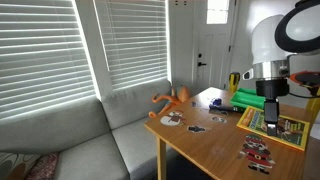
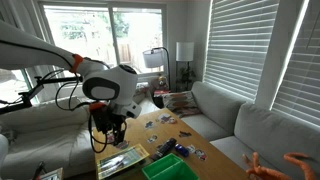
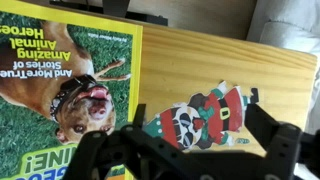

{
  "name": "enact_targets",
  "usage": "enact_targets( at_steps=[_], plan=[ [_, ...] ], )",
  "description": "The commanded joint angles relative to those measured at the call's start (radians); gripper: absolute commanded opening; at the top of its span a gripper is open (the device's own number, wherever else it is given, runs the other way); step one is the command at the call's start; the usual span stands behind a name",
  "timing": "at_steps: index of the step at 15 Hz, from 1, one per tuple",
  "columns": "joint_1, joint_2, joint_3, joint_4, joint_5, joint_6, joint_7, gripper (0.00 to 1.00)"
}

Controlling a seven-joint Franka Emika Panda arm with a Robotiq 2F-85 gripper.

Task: Open the front cover of the book

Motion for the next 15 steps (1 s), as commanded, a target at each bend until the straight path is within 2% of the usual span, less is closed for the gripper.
enact_targets(
  at_steps=[1, 5, 11, 15],
  plan=[
    [-0.019, 0.001, 0.018, 0.001, 0.005, -0.002, -0.004, 1.0],
    [-0.023, -0.012, 0.021, 0.007, -0.016, -0.015, -0.004, 1.0],
    [-0.071, -0.146, 0.003, 0.006, -0.112, -0.103, -0.017, 1.0],
    [-0.114, -0.225, -0.033, 0.015, -0.195, -0.187, -0.078, 1.0]
  ],
)
